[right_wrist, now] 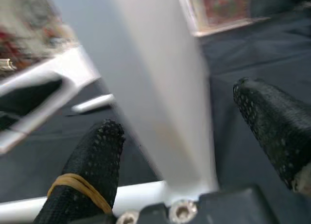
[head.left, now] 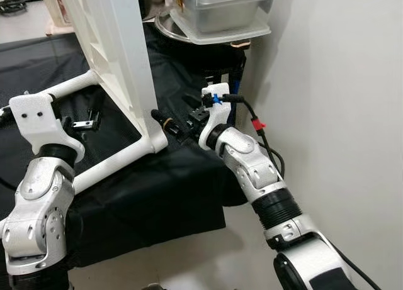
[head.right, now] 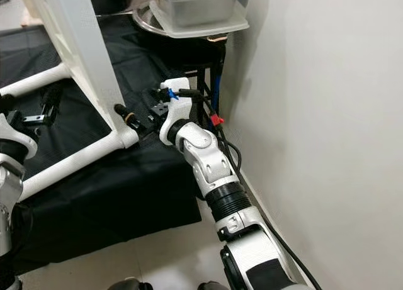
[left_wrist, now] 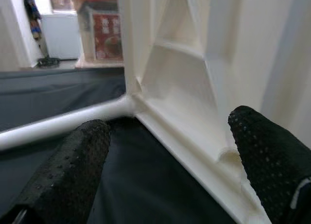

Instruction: Building children table

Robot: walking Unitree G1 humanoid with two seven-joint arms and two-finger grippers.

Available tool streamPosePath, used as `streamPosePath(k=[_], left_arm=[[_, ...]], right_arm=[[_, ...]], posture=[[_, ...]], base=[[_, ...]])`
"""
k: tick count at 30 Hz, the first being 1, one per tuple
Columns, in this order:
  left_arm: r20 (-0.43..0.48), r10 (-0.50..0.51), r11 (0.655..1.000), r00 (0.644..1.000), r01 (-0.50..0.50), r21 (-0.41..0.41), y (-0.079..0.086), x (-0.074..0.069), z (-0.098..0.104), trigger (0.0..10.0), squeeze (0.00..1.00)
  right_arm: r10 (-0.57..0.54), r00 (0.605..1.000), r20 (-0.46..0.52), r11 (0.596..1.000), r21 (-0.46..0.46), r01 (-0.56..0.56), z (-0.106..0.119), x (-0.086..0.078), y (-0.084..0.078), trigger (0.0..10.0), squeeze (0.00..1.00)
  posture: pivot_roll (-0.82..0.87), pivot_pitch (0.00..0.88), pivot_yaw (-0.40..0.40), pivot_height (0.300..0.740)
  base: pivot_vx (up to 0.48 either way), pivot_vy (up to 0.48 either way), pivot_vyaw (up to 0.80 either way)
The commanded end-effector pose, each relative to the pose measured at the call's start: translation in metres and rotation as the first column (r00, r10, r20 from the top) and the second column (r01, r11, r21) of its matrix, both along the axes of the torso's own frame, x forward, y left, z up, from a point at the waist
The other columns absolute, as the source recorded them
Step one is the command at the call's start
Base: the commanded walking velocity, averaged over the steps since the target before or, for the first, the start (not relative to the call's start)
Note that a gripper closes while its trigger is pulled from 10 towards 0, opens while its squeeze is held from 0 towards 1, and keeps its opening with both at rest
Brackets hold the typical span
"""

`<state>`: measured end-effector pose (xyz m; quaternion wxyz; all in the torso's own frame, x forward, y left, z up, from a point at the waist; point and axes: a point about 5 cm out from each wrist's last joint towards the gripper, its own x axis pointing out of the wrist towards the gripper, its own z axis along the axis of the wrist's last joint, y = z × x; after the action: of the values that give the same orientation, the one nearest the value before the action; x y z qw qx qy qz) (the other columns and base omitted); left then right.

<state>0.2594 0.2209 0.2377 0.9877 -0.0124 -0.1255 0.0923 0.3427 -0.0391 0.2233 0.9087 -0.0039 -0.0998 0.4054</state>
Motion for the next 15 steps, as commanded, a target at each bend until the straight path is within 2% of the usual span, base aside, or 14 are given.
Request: streamPosePath(k=[1, 3, 5, 6, 8, 9, 11, 15], left_arm=[[-0.049, -0.008, 1.000, 0.999, 0.009, 0.010, -0.006, -0.003, -0.009, 10.0, 0.00], [-0.117, -0.049, 0.999, 0.992, 0.050, 0.004, -0.017, -0.004, -0.028, 10.0, 0.00], [-0.173, -0.092, 0.996, 0.981, 0.094, 0.003, -0.029, -0.004, -0.044, 10.0, 0.00], [-0.173, -0.092, 0.996, 0.981, 0.094, 0.003, -0.029, -0.004, -0.044, 10.0, 0.00], [-0.204, -0.129, 0.991, 0.970, 0.131, -0.004, -0.041, -0.004, -0.056, 10.0, 0.00], [-0.204, -0.129, 0.991, 0.970, 0.131, -0.004, -0.041, -0.004, -0.056, 10.0, 0.00], [-0.218, -0.155, 0.987, 0.964, 0.158, -0.001, -0.050, -0.003, -0.064, 10.0, 0.00], [-0.212, -0.174, 0.984, 0.962, 0.175, -0.011, -0.055, 0.002, -0.065, 10.0, 0.00]], right_arm=[[0.030, 1.000, 0.003, 0.998, 0.058, -0.030, 0.003, -0.013, -0.012, 10.0, 0.00], [0.016, 1.000, -0.014, 0.997, 0.081, -0.015, -0.005, -0.037, -0.036, 10.0, 0.00], [-0.033, 0.999, -0.037, 0.998, 0.051, 0.035, -0.018, -0.054, -0.053, 10.0, 0.00], [-0.033, 0.999, -0.037, 0.998, 0.051, 0.035, -0.018, -0.054, -0.053, 10.0, 0.00], [-0.086, 0.993, -0.077, 0.996, 0.023, 0.088, -0.034, -0.069, -0.066, 10.0, 0.00], [-0.086, 0.993, -0.077, 0.996, 0.023, 0.088, -0.034, -0.069, -0.066, 10.0, 0.00], [-0.141, 0.984, -0.108, 0.990, -0.024, 0.139, -0.052, -0.081, -0.078, 10.0, 0.00], [-0.163, 0.979, -0.121, 0.986, -0.051, 0.157, -0.063, -0.084, -0.085, 10.0, 0.00]], posture=[[0.05, 0.187, -0.059, 0.740], [0.03, 0.181, -0.059, 0.740], [0.01, 0.166, -0.053, 0.740], [0.01, 0.166, -0.053, 0.740], [-0.02, 0.132, -0.039, 0.740], [-0.02, 0.132, -0.039, 0.740], [-0.03, 0.098, -0.032, 0.740], [-0.04, 0.078, -0.024, 0.740]], base=[[0.000, 0.000, 0.00], [0.000, 0.159, 0.00], [0.000, 0.480, 0.00], [0.000, 0.480, 0.00], [0.000, 0.480, 0.00], [0.000, 0.480, 0.00], [0.000, 0.480, 0.00], [0.000, 0.480, 0.00]])
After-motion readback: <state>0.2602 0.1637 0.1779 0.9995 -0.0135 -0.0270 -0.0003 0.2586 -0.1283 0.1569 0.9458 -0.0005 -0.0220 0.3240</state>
